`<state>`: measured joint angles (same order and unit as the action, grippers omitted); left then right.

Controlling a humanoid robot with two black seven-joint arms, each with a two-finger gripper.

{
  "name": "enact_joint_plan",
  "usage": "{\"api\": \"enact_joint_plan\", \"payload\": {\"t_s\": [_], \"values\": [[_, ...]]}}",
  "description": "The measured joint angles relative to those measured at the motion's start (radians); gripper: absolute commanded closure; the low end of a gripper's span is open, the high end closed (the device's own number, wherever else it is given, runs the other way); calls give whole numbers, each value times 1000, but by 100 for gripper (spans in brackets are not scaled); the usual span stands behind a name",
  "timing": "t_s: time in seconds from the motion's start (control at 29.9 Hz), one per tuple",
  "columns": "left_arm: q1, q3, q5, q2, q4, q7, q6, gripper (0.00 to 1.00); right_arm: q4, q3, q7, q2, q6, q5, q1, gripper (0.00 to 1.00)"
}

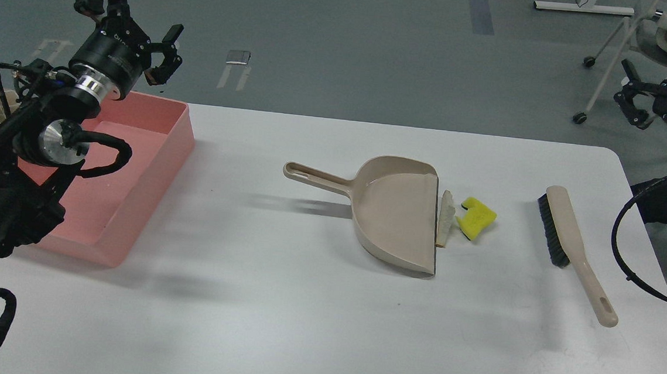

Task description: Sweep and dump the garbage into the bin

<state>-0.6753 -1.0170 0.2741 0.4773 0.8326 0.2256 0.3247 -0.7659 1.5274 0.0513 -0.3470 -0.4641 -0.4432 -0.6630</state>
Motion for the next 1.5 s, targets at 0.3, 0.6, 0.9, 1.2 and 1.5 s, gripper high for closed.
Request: {"api": "enact_joint_plan", "payload": {"t_s": [0.3,0.6,0.9,1.2,1.5], "values": [[53,28,4,30,178,5,0,2,-5,3,-5,0,-3,0,10,0],[206,106,9,196,502,-11,-7,2,-9,30,-7,-12,-1,0,52,0],[348,187,239,252,672,-10,-11,3,-45,58,-7,-18,-1,-1,115,0],[341,343,449,163,554,-10,-66,11,-52,70,-7,-31,-1,-2,122,0],[262,354,477,-2,333,-12,-62,11,-65,70,-7,-38,-2,-2,142,0]]}}
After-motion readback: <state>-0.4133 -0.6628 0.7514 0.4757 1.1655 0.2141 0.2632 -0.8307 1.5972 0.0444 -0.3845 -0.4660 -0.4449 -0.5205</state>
